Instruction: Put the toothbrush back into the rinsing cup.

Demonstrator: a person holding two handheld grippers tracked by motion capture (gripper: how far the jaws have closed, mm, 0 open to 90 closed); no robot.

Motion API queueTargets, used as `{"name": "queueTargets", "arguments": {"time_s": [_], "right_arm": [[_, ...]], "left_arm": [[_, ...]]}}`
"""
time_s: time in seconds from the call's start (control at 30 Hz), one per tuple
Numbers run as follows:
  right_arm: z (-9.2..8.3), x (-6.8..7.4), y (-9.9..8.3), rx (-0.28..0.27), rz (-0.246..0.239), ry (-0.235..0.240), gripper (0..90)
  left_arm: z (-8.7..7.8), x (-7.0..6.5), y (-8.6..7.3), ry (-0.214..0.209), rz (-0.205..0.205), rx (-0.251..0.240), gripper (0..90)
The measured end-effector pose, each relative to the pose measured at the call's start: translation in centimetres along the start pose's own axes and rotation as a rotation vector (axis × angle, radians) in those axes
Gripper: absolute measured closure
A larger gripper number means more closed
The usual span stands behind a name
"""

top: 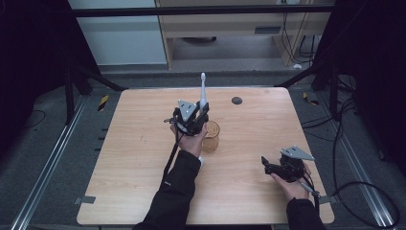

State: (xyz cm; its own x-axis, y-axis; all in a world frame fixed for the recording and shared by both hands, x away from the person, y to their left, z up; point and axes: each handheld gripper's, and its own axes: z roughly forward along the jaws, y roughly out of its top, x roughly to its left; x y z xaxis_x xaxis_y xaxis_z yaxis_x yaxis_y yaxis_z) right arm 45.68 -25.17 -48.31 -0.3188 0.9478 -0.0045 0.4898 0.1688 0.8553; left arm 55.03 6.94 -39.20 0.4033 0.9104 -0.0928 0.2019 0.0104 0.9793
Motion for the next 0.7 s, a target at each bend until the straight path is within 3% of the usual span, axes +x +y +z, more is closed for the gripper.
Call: {"name": "queueTargets", "arguments": {"time_s": [0.7], "right_arm": [[0.0, 0.0, 0.0, 0.008, 0.0, 0.0, 16.4]], "left_arm": [[0.0, 0.0, -3.2, -0.048, 0.017, 0.084, 66.8]]}}
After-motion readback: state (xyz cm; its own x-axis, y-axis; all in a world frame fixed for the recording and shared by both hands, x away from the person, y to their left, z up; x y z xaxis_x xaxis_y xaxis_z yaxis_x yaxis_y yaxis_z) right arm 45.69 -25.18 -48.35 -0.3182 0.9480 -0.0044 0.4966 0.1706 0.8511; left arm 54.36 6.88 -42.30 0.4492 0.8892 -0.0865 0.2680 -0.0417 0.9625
